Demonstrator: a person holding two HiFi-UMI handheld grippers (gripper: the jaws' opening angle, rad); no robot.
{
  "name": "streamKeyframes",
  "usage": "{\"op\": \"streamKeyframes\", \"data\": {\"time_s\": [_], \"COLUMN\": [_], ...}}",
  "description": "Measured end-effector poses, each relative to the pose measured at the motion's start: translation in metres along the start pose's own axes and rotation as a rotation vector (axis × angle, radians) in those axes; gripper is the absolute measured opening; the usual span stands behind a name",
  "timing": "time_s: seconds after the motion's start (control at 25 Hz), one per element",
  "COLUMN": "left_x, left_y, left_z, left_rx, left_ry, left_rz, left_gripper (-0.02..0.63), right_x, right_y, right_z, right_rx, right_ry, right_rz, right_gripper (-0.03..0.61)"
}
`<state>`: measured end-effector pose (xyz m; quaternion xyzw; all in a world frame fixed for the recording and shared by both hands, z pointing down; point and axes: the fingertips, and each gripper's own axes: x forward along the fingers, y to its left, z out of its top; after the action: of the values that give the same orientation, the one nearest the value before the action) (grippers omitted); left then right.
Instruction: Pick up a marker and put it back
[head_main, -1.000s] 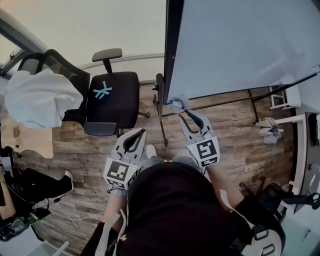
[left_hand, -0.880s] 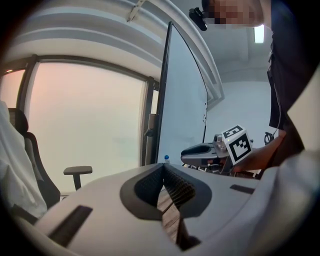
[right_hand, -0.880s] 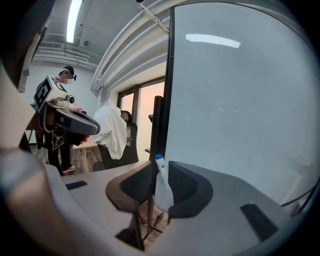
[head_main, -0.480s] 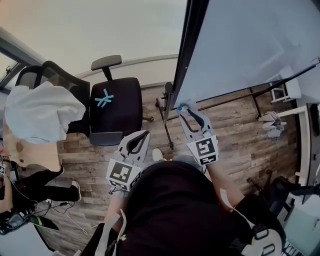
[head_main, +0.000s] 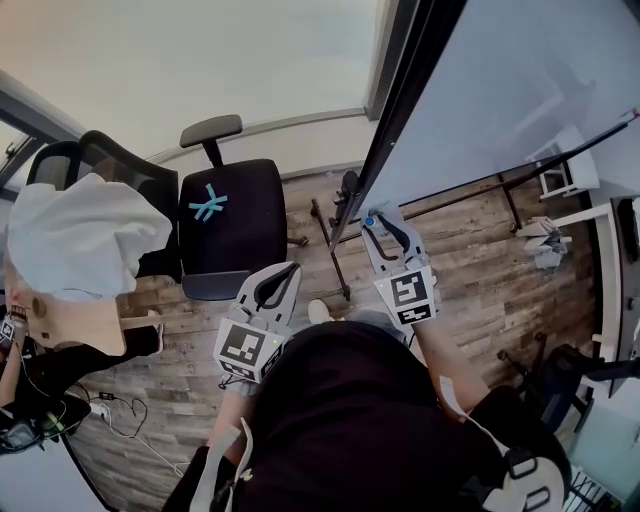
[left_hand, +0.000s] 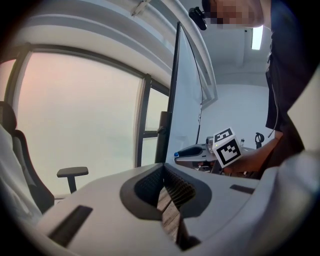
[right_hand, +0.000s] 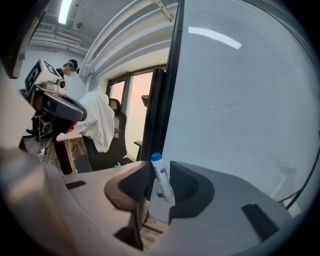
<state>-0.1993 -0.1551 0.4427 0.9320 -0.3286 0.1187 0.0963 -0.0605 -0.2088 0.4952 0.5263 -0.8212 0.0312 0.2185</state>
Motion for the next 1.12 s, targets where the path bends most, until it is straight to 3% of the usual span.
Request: {"op": "streamKeyframes", "data": {"time_s": [0.72, 1.12], "left_x": [0.002, 0.010], "left_y": [0.007, 0.001], "left_z": [-0.001, 0.005], "left_rx": [0.005, 0.005], "left_ry": [-0.020, -0.043], "left_rz": [-0.064, -0.099], "left_gripper": [0.008, 0.008], "right_x": [-0.003, -0.024], "right_y": [-0.006, -0.020], "right_z": [0.014, 0.042], "right_rx": [-0.029, 0.051], "right_ry": [0.000, -0.063], "right_rz": [-0.090, -0.115], "right_gripper": [0.078, 0.078]}}
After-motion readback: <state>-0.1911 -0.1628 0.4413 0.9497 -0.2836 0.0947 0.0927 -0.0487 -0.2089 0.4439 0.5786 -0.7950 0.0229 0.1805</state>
